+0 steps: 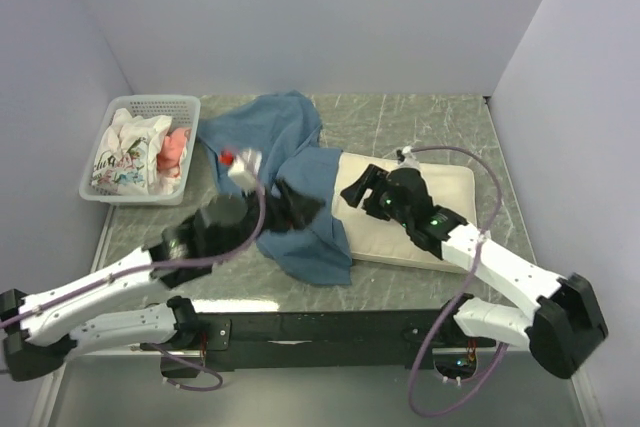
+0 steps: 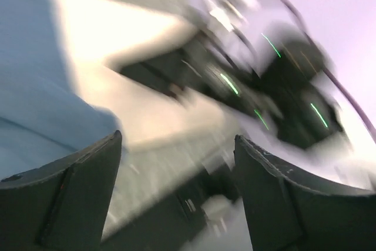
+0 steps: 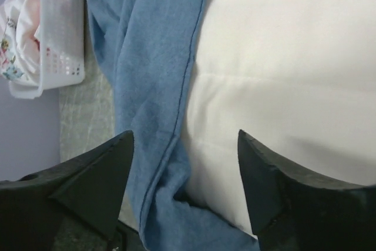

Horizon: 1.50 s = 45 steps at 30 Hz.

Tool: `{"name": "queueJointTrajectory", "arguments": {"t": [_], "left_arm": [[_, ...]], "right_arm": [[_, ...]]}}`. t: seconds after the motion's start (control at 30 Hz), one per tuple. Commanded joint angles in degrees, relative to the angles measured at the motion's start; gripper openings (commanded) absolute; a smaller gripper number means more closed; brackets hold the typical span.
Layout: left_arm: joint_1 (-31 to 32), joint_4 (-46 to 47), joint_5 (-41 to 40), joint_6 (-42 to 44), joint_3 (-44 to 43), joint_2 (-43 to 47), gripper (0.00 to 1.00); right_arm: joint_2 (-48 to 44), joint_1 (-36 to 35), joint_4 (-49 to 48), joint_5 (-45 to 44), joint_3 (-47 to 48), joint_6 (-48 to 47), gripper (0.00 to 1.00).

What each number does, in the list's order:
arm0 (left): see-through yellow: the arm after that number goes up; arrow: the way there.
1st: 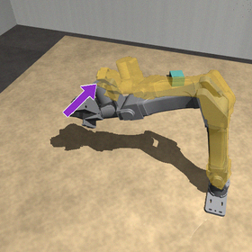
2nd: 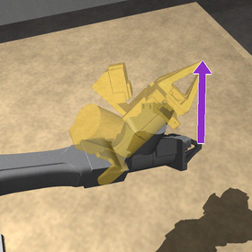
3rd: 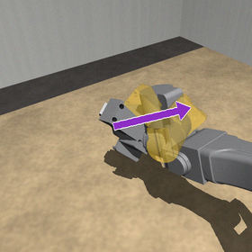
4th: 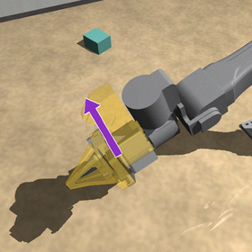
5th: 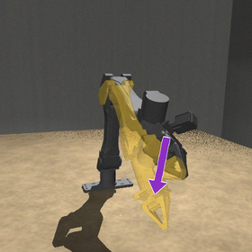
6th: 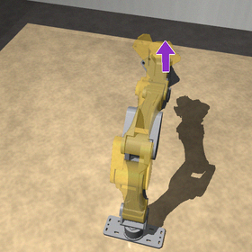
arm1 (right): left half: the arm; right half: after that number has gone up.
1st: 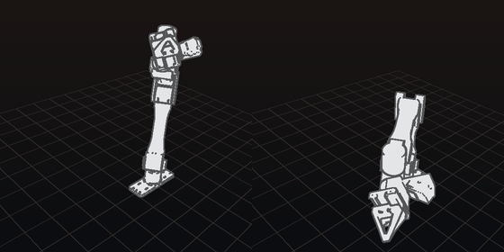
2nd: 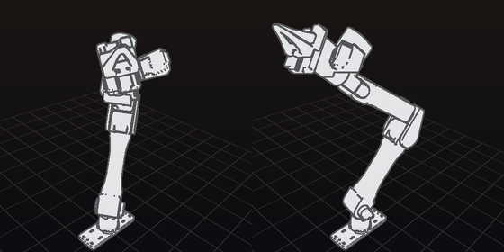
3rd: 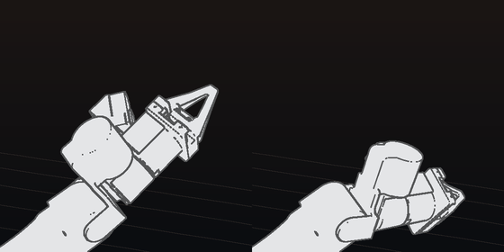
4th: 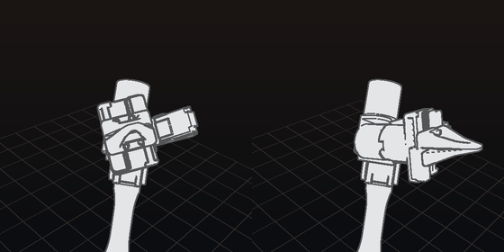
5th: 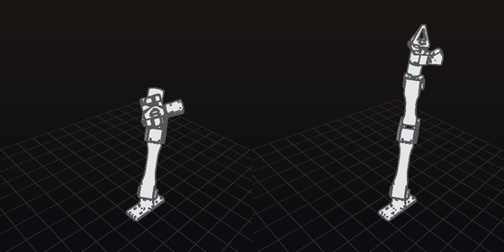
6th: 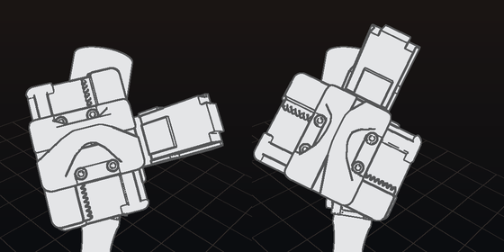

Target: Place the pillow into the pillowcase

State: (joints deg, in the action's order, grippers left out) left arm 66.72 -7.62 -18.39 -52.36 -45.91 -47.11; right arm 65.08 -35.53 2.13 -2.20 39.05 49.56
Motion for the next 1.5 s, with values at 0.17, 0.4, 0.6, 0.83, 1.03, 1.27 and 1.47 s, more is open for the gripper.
{"name": "queueJointTrajectory", "arguments": {"t": [0.17,0.4,0.6,0.83,1.03,1.27,1.47], "left_arm": [[-21.28,-18.65,2.48,14.37,-30.84,-36.4,0.75],[-21.45,-32.53,0.41,24.93,-56.99,-64.22,0.69],[-21.54,-38.34,-3.3,28.28,-68.43,-77.5,0.67],[-21.63,-35.37,-5.17,28.54,-67.03,-77.79,0.28],[-21.54,-36.15,-1.83,29.51,-71.33,-78.04,0.01],[-20.75,-36.41,-0.68,29.68,-74.67,-75.67,0.01],[-19.79,-34.31,6.6,30.03,-78.36,-75.49,0.01]], "right_arm": [[-6.81,15.82,14.12,-3.52,4.28,-10.17,0.9],[0.03,23.49,18.08,-3.69,10.52,-15.28,1.0],[8.46,23.57,19.84,-6.68,14.13,-17.48,1.0],[18.58,22.7,15.98,-0.9,10.79,-18.97,1.0],[22.37,21.55,9.83,7.55,6.75,-18.28,0.36],[13.25,20.85,9.2,12.13,4.72,-16.43,0.0],[3.49,17.52,9.3,15.2,4.81,-12.3,0.0]]}}
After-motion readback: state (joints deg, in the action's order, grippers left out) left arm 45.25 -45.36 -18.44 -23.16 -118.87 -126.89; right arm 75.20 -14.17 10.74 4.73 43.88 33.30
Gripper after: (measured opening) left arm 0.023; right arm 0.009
